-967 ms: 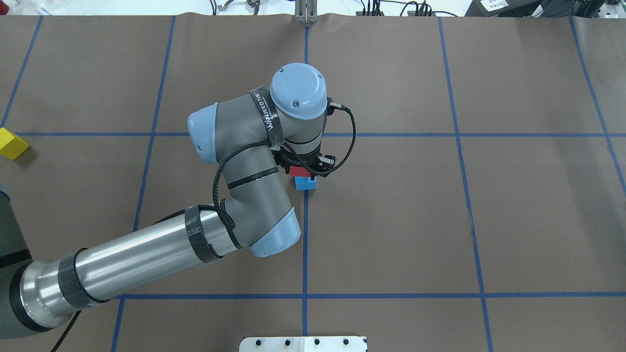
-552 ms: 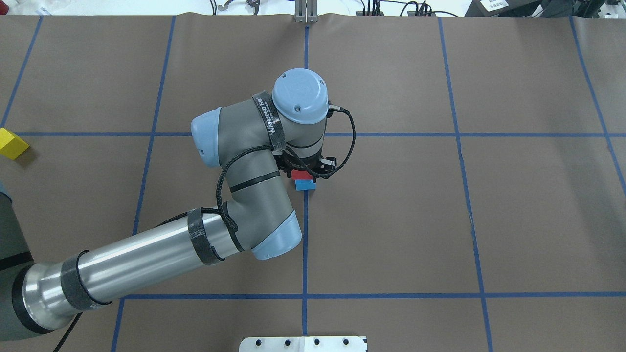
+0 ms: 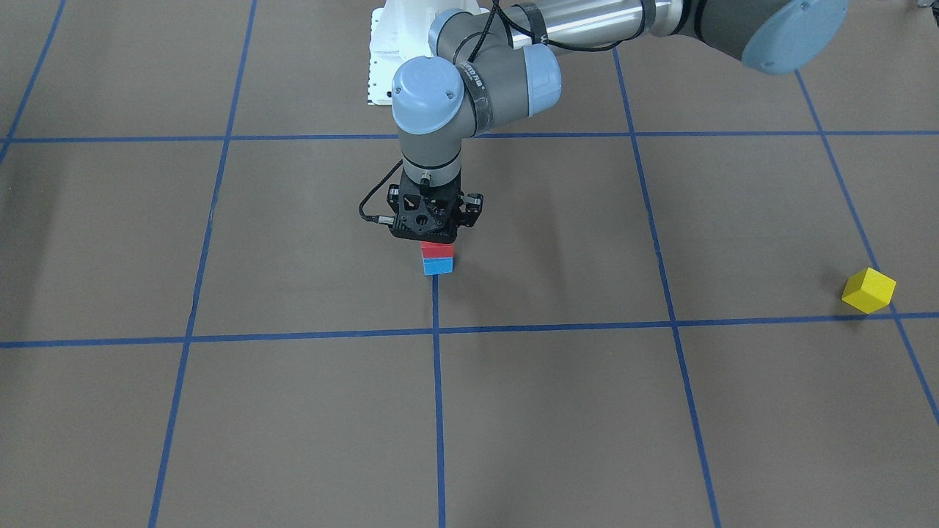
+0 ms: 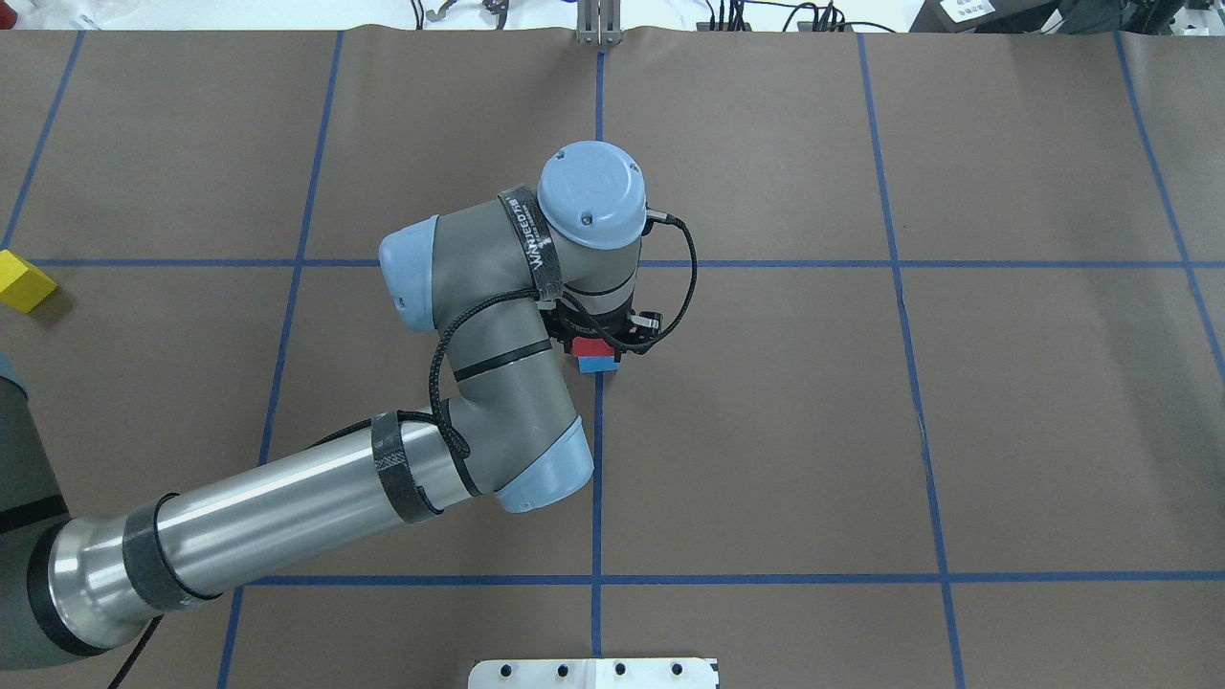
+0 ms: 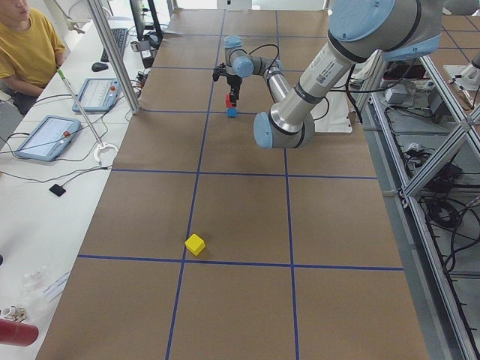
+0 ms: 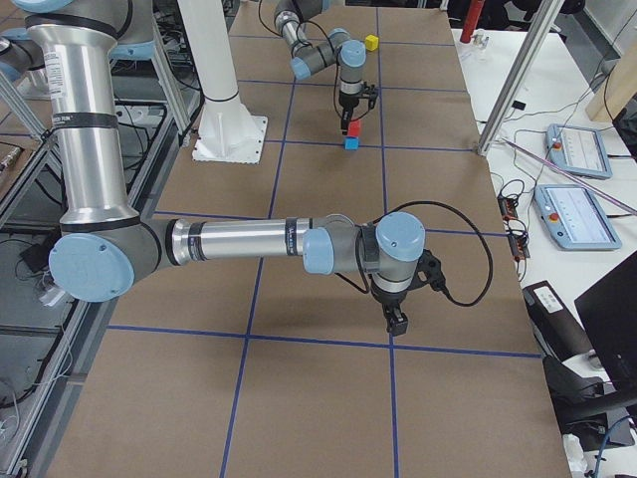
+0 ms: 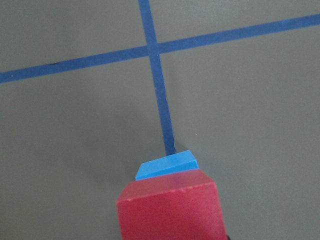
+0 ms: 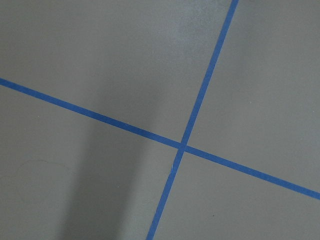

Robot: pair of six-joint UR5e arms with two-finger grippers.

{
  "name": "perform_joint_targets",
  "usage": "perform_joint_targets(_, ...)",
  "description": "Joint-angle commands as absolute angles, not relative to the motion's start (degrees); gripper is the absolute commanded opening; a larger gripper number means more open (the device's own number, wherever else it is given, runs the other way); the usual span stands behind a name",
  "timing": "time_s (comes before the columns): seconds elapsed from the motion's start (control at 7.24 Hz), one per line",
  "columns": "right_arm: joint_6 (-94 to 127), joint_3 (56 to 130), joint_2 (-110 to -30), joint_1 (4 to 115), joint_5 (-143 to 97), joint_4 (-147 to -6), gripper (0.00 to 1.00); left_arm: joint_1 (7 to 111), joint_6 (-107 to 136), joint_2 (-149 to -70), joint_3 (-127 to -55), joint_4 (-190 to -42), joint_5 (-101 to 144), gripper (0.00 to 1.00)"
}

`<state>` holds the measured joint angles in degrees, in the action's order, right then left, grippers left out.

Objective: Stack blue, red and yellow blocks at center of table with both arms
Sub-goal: 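Lower the red cube onto the blue cube, open, and withdraw left gripper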

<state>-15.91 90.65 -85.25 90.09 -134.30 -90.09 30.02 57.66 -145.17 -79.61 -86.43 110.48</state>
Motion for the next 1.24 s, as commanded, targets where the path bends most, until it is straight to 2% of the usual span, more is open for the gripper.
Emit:
perform_joint_targets(0.0, -15.91, 90.62, -85.25, 90.09, -134.30, -90.09, 0.99, 29.97, 57.48, -145.20, -78.32, -88.84, 110.48, 0.40)
perform_joint_targets(0.69, -15.91, 90.62, -85.25, 90.09, -134.30, -90.09, 0.99, 30.06, 57.13, -144.93, -78.31, -88.95, 110.48, 0.62)
perform_joint_targets(0.83, -15.91, 90.62, -85.25, 90.09, -134.30, -90.09, 0.99, 30.06, 57.13, -144.93, -78.31, -88.95, 110.48, 0.70)
perform_joint_targets(0.97, -15.91, 90.62, -85.25, 90.09, -134.30, -90.09, 0.99, 30.06, 57.39, -144.84, -78.40, -88.95, 110.48, 0.98)
perform_joint_targets(1.1, -15.91, 90.62, -85.25, 90.09, -134.30, -90.09, 0.99, 30.15, 57.83, -144.84, -79.01, -88.86, 110.48, 0.99)
